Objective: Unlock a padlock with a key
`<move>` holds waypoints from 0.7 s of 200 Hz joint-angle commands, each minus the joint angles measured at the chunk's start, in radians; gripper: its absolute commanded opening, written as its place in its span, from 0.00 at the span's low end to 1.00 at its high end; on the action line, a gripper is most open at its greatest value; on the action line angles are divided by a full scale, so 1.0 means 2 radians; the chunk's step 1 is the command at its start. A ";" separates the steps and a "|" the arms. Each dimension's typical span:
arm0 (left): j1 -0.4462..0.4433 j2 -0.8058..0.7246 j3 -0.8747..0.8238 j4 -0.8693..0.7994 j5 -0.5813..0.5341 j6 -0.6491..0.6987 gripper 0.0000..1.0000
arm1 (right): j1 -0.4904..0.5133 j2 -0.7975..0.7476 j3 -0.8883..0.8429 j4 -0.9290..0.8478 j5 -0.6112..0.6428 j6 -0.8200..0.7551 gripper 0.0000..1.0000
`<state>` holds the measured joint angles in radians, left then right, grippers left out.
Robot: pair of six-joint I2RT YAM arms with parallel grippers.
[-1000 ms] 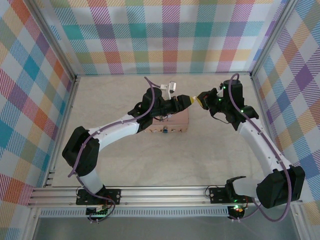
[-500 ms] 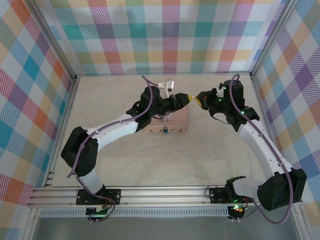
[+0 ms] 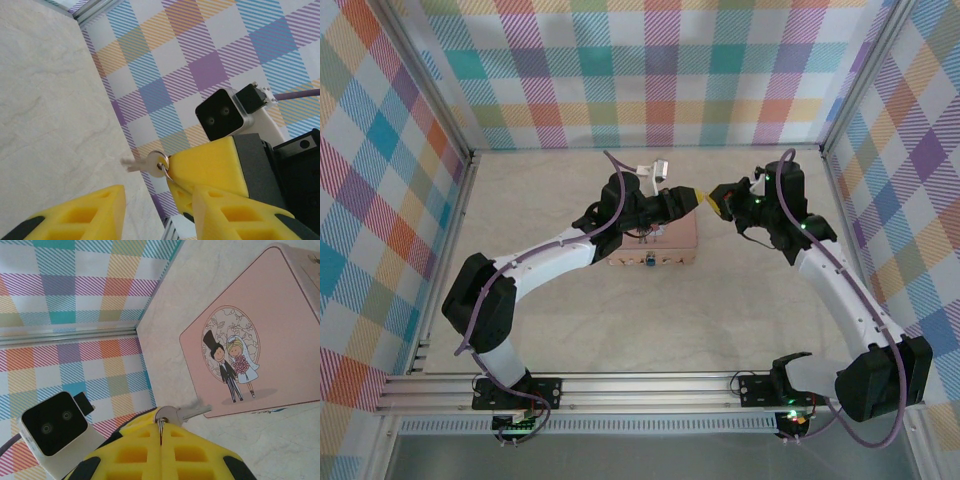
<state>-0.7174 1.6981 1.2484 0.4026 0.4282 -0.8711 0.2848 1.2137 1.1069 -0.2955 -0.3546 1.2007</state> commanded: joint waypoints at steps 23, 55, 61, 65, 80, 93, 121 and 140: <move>0.005 -0.016 0.019 0.016 -0.003 0.010 0.36 | 0.004 -0.012 -0.013 0.023 -0.014 0.011 0.00; 0.007 -0.018 0.008 0.022 -0.006 0.007 0.44 | 0.004 -0.012 -0.013 0.025 -0.017 0.012 0.00; 0.008 -0.021 0.004 0.025 -0.007 0.006 0.46 | 0.004 -0.013 -0.012 0.025 -0.018 0.012 0.00; 0.009 -0.022 0.001 0.026 -0.008 0.005 0.47 | 0.004 -0.013 -0.011 0.025 -0.018 0.011 0.00; 0.014 -0.028 -0.011 0.033 -0.005 0.003 0.53 | 0.004 -0.012 -0.009 0.027 -0.024 0.006 0.00; 0.021 -0.036 -0.027 0.044 0.003 0.001 0.57 | 0.002 -0.007 -0.003 0.028 -0.039 -0.004 0.00; 0.040 -0.064 -0.067 0.047 0.022 0.007 0.66 | -0.007 0.026 0.021 0.022 -0.112 -0.051 0.00; 0.051 -0.091 -0.083 0.007 0.034 0.036 0.72 | -0.007 0.067 0.066 -0.028 -0.182 -0.133 0.00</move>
<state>-0.6441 1.6066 1.1183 0.4454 0.4492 -0.8642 0.2752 1.2671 1.1290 -0.2802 -0.5201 1.1336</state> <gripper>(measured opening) 0.696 0.065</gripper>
